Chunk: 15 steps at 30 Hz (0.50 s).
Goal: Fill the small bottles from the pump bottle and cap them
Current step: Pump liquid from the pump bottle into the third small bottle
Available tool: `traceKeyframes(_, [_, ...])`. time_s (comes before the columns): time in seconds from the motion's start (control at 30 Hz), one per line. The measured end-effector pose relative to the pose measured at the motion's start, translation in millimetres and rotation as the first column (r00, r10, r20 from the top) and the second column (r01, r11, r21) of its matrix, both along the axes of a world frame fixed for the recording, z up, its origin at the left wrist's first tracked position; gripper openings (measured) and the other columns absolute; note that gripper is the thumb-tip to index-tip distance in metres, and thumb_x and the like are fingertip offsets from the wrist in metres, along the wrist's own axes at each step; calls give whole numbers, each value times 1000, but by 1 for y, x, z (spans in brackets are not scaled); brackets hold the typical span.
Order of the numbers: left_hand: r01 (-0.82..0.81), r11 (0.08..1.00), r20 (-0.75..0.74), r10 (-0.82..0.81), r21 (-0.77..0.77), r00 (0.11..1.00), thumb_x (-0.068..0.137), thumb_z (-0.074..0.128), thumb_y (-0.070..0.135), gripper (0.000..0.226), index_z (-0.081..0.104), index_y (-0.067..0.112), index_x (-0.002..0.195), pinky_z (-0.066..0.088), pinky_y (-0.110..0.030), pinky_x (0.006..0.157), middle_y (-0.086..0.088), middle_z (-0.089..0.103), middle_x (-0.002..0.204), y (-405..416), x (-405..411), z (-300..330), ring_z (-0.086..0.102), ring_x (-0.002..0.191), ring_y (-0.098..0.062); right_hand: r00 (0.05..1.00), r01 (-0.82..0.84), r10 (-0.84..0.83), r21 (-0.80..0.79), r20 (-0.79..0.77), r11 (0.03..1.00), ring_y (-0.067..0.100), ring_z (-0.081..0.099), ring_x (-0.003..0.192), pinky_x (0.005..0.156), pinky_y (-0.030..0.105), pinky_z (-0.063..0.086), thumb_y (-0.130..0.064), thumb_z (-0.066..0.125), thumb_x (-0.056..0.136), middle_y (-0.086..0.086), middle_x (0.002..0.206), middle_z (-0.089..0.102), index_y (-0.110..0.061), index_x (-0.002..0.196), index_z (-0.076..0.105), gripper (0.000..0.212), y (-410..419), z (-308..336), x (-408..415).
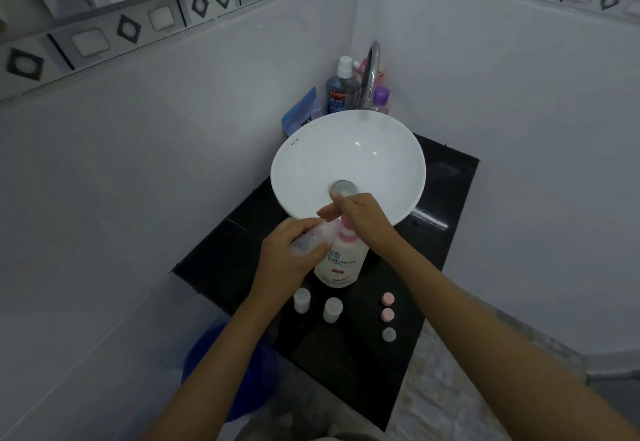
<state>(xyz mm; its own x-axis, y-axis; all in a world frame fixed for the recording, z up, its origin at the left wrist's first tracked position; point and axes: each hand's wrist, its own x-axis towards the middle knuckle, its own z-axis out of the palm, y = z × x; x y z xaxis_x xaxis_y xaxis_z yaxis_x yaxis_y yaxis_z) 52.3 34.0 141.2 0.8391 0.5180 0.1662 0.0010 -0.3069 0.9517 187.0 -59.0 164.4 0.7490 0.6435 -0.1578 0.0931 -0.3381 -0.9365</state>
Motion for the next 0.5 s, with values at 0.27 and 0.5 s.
traceKeyframes(0.27, [4, 997, 10, -3, -71, 1000, 79, 74, 19, 28, 69, 16, 106, 54, -23, 82, 6, 68, 100, -1, -1, 3, 64, 97, -7, 995, 95, -94, 42, -19, 995, -1, 60, 69, 68, 6, 41, -26, 38, 100, 6, 82, 70, 1, 90, 74, 46, 4, -3, -5])
traceKeyframes(0.5, [-18, 995, -40, 15, -94, 999, 78, 75, 20, 28, 70, 15, 105, 54, -26, 81, 1, 68, 100, -1, 1, -3, 65, 95, -8, 997, 72, -72, 11, -13, 997, 12, 65, 79, 81, 26, 49, -27, 41, 99, 5, 78, 72, -2, 85, 75, 44, 3, -13, -5])
